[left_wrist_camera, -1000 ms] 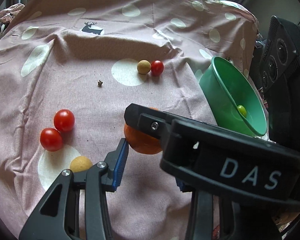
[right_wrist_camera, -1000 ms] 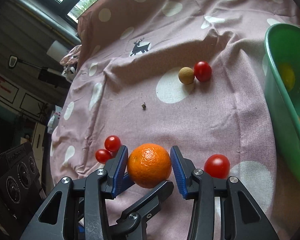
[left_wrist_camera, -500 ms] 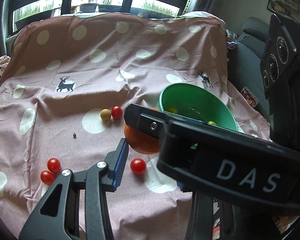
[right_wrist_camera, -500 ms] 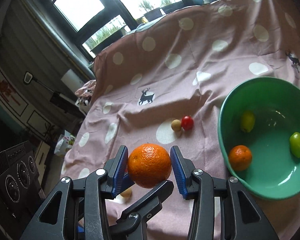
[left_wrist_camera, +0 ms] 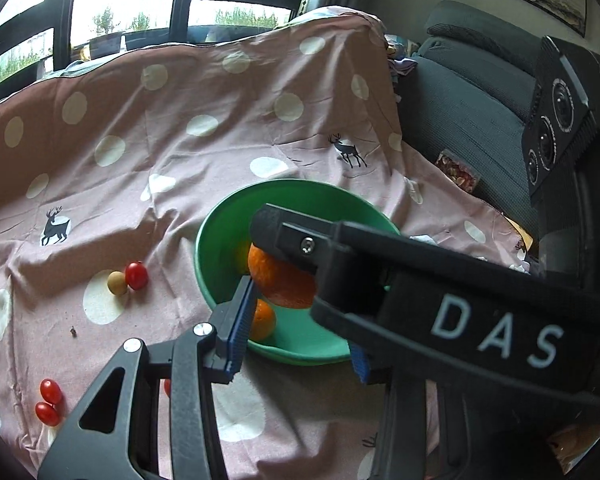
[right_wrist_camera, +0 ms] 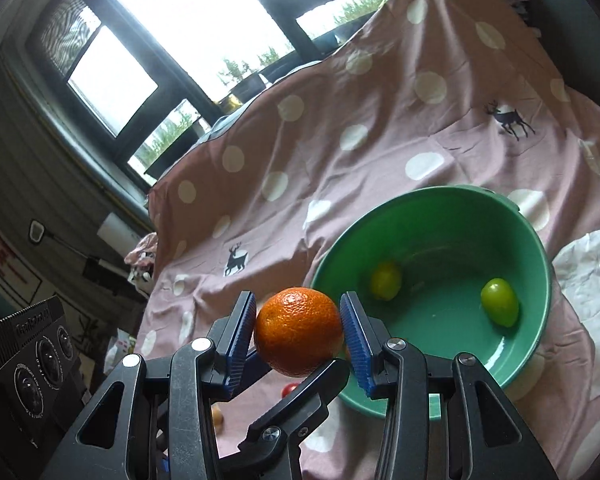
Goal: Organize fruits
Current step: 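Carry the second tangerine with the right tool over the green bowl, then lower the second tangerine into the bowl and open the right tool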
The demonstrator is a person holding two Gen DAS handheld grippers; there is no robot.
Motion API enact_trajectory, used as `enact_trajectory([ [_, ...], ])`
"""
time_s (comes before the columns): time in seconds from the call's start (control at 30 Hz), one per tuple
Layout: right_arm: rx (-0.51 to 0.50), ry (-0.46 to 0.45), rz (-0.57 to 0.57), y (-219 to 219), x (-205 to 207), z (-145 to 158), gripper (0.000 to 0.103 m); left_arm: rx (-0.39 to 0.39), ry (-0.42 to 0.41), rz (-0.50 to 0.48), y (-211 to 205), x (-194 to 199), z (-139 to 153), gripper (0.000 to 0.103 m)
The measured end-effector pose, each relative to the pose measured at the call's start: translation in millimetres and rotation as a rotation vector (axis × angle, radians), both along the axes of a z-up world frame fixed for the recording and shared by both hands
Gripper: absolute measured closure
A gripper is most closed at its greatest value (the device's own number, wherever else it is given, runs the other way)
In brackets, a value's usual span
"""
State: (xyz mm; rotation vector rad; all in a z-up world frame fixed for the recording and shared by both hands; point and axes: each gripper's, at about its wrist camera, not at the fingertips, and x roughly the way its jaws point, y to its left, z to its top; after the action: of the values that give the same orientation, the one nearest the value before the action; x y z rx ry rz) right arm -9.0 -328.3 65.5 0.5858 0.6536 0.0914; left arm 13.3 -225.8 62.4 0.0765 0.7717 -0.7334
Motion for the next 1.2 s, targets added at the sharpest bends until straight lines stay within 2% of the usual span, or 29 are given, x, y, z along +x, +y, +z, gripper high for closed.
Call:
enact_trajectory([
  [0.3, 0.023, 0.044, -0.073, -27.7, -3.9, -11.4, 0.057, 0.015, 0.033, -0.066, -32.9, 2.4, -11.1, 0.061],
  [0.6, 0.032, 0.116, -0.109, -44.8, 0.2, -28.6, 0.056, 0.022, 0.103, -0.099, -49.6, 11.2, -28.4, 0.061],
  [1.1, 0.009, 0.203, -0.142, -52.5, 7.1, -42.8, 0.056, 0.003, 0.206, -0.133, -56.9, 22.0, -46.6, 0.062],
  [1.2, -0.021, 0.211, -0.160, -50.9, 6.3, -40.6, 0.056, -0.017, 0.236, -0.145, -55.4, 24.8, -49.6, 0.062],
])
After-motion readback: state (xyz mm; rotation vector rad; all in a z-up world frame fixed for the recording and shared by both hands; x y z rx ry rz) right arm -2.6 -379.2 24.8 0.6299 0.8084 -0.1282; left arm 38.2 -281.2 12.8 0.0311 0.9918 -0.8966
